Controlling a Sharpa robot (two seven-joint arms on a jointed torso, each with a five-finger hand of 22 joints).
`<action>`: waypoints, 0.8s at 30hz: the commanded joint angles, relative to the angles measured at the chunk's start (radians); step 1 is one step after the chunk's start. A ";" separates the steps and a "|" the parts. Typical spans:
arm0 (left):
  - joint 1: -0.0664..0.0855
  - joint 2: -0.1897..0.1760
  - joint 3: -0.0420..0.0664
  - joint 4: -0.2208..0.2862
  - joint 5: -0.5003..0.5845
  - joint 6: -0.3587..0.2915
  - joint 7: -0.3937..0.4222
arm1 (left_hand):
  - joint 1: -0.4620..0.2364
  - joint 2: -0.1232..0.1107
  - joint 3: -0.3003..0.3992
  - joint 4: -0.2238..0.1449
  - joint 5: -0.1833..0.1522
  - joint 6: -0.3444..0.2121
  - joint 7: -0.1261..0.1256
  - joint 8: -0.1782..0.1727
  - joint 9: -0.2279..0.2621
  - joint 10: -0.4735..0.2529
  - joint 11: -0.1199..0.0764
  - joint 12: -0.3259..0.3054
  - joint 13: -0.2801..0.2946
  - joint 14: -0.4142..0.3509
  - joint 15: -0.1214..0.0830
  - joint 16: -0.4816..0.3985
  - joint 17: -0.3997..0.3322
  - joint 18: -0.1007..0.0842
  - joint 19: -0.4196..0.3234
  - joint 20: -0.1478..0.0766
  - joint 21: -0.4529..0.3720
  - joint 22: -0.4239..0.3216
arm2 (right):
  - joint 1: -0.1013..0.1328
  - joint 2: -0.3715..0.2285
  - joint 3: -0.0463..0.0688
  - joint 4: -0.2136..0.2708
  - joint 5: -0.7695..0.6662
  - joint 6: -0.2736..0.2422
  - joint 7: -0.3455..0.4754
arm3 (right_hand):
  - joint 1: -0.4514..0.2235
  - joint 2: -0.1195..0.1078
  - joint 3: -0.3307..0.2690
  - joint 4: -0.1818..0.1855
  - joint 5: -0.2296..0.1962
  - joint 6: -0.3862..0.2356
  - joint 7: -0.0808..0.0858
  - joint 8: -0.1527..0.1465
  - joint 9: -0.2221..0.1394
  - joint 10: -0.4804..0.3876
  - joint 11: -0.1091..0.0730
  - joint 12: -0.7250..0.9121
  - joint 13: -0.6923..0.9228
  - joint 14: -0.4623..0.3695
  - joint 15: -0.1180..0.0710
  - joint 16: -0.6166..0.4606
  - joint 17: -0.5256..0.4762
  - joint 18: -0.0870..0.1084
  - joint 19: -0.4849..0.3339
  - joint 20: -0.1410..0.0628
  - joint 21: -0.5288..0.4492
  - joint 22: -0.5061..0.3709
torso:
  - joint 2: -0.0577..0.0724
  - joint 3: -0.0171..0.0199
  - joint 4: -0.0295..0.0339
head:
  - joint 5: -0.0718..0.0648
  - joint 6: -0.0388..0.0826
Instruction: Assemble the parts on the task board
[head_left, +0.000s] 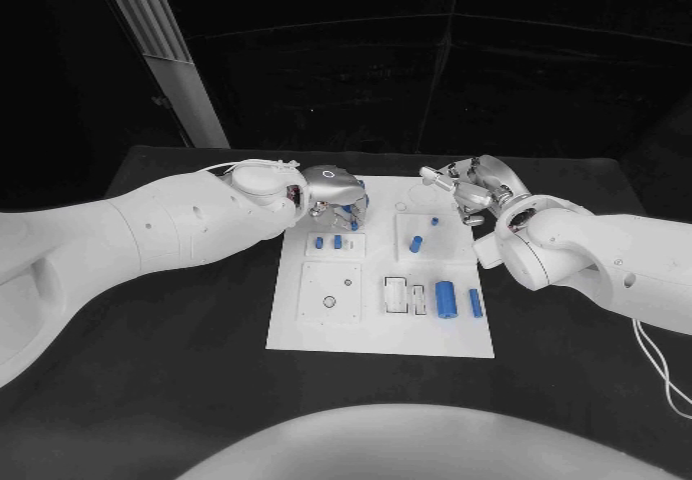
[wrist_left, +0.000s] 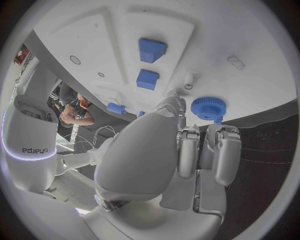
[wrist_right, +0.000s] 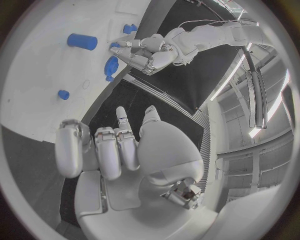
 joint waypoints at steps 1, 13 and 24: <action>0.004 -0.007 0.000 0.007 0.013 -0.039 0.026 | -0.012 -0.001 0.005 0.000 -0.001 0.004 0.005 0.003 0.000 0.007 0.003 -0.007 -0.001 0.104 -0.001 0.003 0.263 -0.007 0.105 -0.007 0.004 0.263 | 0.001 -0.001 0.000 0.000 0.002 0.006 0.005 | 0.008 -0.001 -0.007 0.000 -0.001 0.005 -0.002 0.000 -0.002 0.104 -0.005 -0.002 0.261 0.104 -0.009 0.002 0.263 0.018 0.003 -0.004 0.002 0.160 | -0.001 0.0003 0.0000 | -0.001 0.001; 0.024 -0.042 0.000 0.040 0.061 -0.077 0.048 | -0.016 -0.002 0.005 0.000 -0.001 0.004 0.006 0.002 0.000 0.008 0.003 -0.010 -0.001 0.104 0.000 0.003 0.263 -0.007 0.105 -0.007 0.004 0.263 | 0.001 -0.002 0.000 -0.003 0.002 0.007 0.005 | 0.008 -0.001 -0.007 0.000 -0.001 0.005 -0.002 0.000 -0.002 0.104 -0.005 -0.002 0.261 0.104 -0.009 0.002 0.263 0.018 0.003 -0.004 0.002 0.160 | 0.000 0.0004 -0.0009 | 0.002 0.003; 0.045 -0.079 0.000 0.072 0.072 -0.058 0.041 | -0.017 -0.002 0.005 0.000 -0.001 0.004 0.006 0.001 0.000 0.008 0.003 -0.010 -0.001 0.104 0.000 0.003 0.263 -0.007 0.105 -0.007 0.004 0.263 | 0.001 -0.003 0.000 -0.004 0.002 0.007 0.004 | 0.009 0.001 -0.008 -0.001 0.000 0.007 -0.002 0.001 -0.002 0.104 -0.005 -0.002 0.261 0.104 -0.009 0.002 0.263 0.018 0.003 -0.004 0.002 0.160 | 0.000 0.0000 -0.0004 | 0.003 0.002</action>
